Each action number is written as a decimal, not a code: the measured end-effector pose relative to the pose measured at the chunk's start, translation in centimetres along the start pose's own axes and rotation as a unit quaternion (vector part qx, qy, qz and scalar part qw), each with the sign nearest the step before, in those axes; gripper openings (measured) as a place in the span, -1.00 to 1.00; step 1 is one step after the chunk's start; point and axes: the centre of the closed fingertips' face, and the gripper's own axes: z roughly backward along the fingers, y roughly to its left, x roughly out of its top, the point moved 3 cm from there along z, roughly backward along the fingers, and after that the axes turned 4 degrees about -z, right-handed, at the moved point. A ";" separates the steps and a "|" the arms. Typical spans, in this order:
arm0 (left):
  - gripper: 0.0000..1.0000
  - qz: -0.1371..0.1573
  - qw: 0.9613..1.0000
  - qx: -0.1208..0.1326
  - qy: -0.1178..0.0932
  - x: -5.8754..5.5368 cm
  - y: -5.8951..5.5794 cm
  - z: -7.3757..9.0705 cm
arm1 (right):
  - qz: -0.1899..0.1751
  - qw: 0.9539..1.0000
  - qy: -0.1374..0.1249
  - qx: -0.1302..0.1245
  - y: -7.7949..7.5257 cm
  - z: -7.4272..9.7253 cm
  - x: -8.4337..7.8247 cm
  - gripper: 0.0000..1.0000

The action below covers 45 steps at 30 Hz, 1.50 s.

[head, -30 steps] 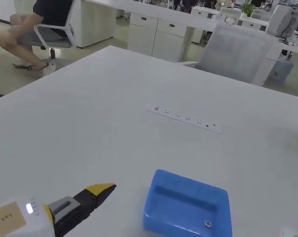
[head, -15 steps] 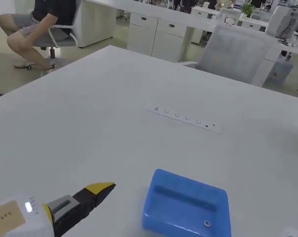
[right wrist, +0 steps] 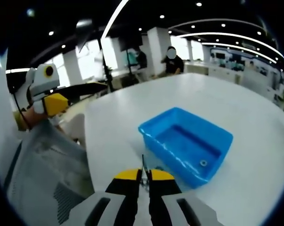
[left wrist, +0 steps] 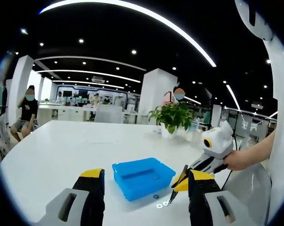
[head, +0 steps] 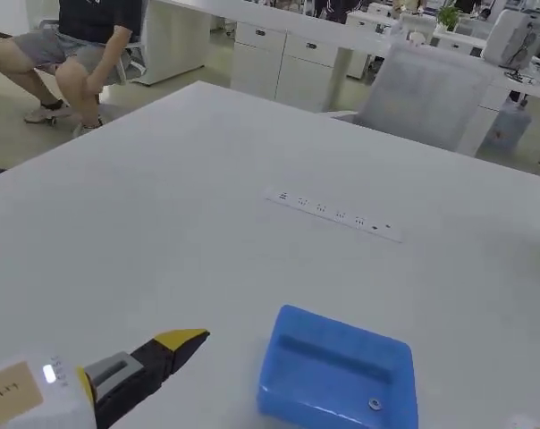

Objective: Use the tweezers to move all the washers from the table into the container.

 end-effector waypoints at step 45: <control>0.44 -0.007 1.000 -0.002 0.003 -0.2 0.0 0.0 | 0.032 0.998 0.024 -0.048 -0.3 0.2 -0.4 -0.95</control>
